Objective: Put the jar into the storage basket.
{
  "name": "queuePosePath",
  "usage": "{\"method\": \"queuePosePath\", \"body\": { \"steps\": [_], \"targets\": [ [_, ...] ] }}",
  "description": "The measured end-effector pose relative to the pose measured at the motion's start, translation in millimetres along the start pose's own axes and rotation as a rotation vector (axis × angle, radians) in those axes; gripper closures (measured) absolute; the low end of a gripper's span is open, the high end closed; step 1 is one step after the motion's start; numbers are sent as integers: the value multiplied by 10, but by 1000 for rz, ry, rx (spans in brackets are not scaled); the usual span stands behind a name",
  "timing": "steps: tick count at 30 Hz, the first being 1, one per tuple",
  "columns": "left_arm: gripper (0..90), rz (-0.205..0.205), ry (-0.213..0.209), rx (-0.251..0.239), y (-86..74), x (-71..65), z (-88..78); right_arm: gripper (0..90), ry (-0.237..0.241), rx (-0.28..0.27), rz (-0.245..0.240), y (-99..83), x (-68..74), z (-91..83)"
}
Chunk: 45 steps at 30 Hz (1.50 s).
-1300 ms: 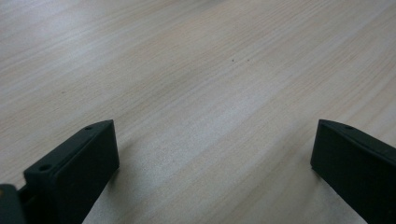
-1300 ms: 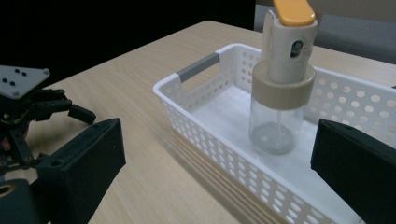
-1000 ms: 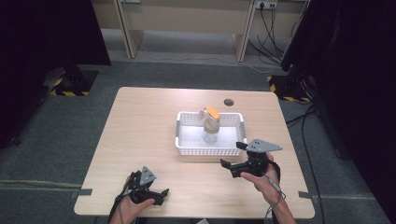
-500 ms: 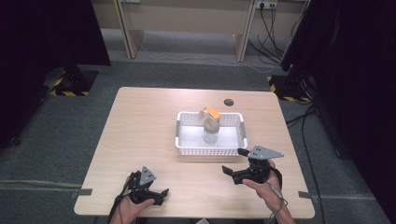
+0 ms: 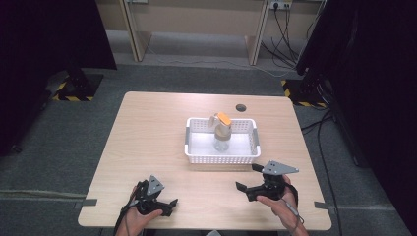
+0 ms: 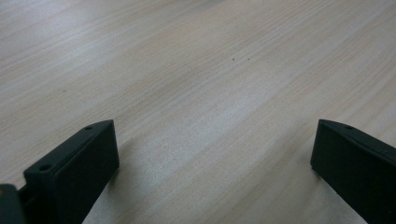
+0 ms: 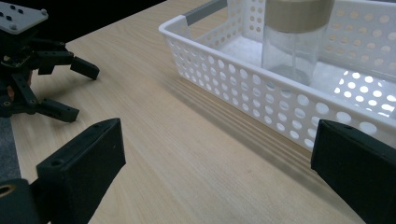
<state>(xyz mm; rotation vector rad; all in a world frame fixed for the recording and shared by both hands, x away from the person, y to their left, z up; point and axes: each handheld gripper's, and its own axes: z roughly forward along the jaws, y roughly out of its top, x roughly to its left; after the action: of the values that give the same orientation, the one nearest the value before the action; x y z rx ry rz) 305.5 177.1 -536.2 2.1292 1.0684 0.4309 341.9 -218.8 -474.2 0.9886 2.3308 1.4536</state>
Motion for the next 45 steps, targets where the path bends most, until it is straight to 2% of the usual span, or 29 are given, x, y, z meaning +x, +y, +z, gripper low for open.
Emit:
{"method": "queuePosePath", "body": {
  "steps": [14, 22, 45],
  "targets": [
    [1, -1, 1, -1, -4, -1, -3, 32, -12, 14, 24, -212, -32, -74],
    [1, -1, 0, 0, -5, -1, -4, 32, -28, 43, 12, -333, -34, -83],
    [1, 2, -1, -1, -12, 0, -11, 32, -36, 41, 30, -443, -39, -171]
  ]
}}
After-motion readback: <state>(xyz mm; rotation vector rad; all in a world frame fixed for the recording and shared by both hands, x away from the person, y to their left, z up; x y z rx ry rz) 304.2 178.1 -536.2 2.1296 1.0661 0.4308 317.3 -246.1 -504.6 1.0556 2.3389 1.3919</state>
